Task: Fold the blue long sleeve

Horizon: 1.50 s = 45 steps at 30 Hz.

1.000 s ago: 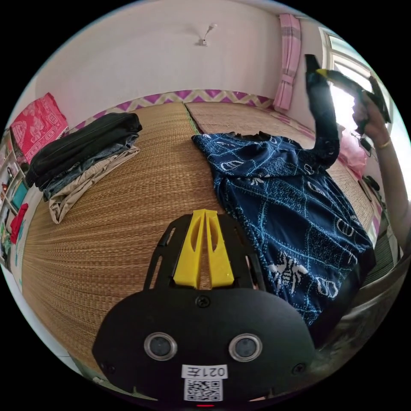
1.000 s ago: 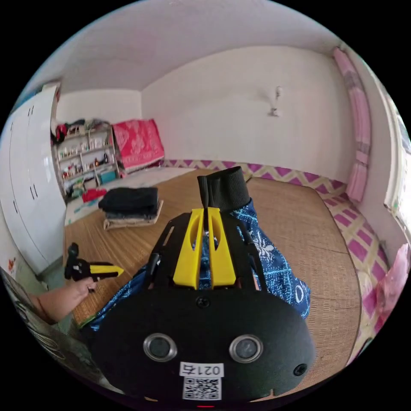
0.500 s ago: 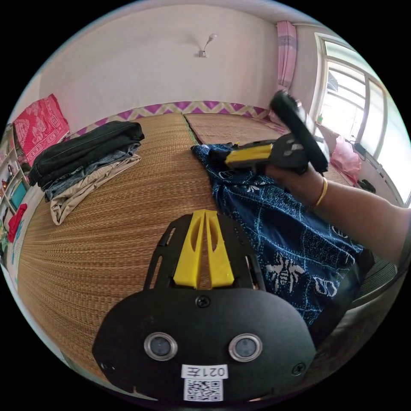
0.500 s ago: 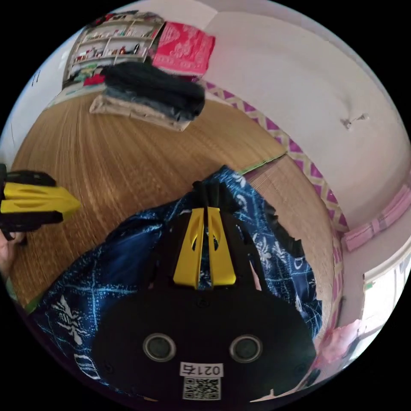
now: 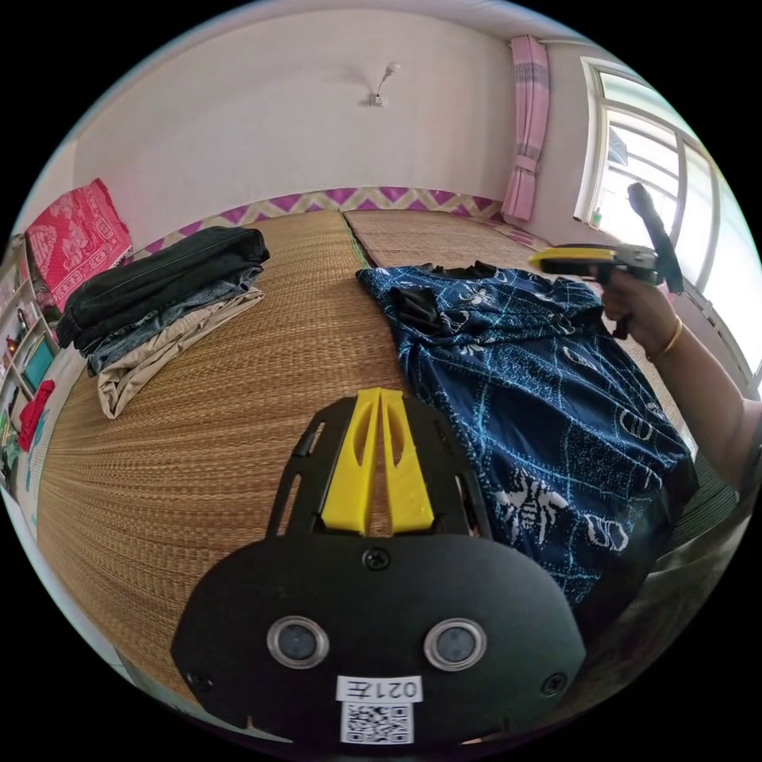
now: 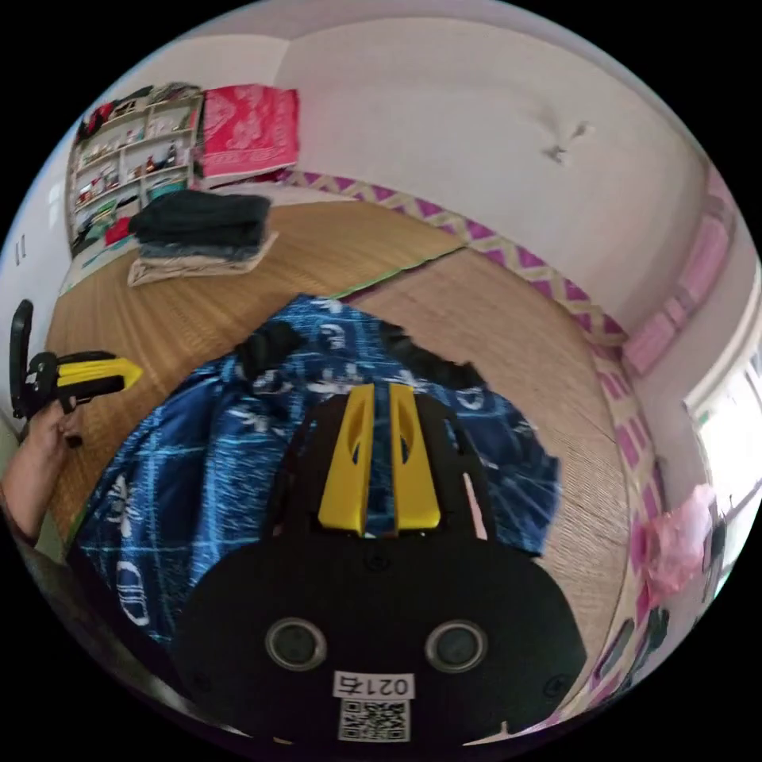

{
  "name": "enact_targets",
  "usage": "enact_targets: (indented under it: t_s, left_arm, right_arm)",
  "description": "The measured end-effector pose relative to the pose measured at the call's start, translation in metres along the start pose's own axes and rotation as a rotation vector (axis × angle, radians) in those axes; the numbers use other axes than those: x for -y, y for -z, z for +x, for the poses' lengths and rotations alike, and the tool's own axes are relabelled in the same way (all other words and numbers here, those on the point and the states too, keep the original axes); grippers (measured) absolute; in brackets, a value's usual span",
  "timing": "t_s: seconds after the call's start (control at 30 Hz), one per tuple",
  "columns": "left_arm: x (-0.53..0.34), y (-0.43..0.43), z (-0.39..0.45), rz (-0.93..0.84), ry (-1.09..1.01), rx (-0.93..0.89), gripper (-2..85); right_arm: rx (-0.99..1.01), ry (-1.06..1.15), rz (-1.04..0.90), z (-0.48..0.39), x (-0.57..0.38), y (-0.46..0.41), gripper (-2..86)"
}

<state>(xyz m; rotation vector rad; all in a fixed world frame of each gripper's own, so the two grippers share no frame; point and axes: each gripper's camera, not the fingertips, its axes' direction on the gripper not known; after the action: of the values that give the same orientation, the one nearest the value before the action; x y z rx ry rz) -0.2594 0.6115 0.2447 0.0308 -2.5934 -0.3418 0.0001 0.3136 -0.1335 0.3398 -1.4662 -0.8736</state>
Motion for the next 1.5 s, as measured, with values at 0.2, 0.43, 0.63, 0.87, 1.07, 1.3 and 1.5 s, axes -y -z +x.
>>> enact_targets:
  t_s: [0.2,0.43,0.63,0.87,1.07,1.3,1.5]
  left_arm:
    - [0.016,-0.007,-0.014,-0.004,0.011,0.002,-1.0]
    - [0.142,-0.039,0.026,0.143,-0.072,-0.374,-0.9]
    - [0.210,-0.202,0.027,-0.262,-0.034,-0.111,-1.0]
    - [0.200,-0.195,-0.059,-0.204,0.192,-0.324,-0.9]
    - [0.154,-0.059,-0.101,-0.048,0.099,-0.406,-0.9]
    - [0.015,0.070,-0.108,-0.151,0.023,-0.416,-0.2]
    - [-0.092,0.109,-0.104,-0.168,0.153,-0.586,5.7]
  right_arm:
    - [-0.080,-0.185,-0.368,0.145,-0.091,-0.066,-0.6]
    - [-0.017,-0.258,-0.225,0.183,-0.118,-0.033,-0.6]
    - [0.063,-0.292,-0.248,0.204,-0.171,-0.057,-0.6]
    - [0.018,-0.349,-0.239,0.239,-0.218,-0.046,-0.5]
    - [0.099,-0.325,-0.108,0.263,-0.263,0.060,-0.4]
    - [0.477,-0.298,-0.196,0.230,-0.406,0.141,3.8]
    - [0.621,-0.510,-0.199,0.227,-0.522,0.172,9.1]
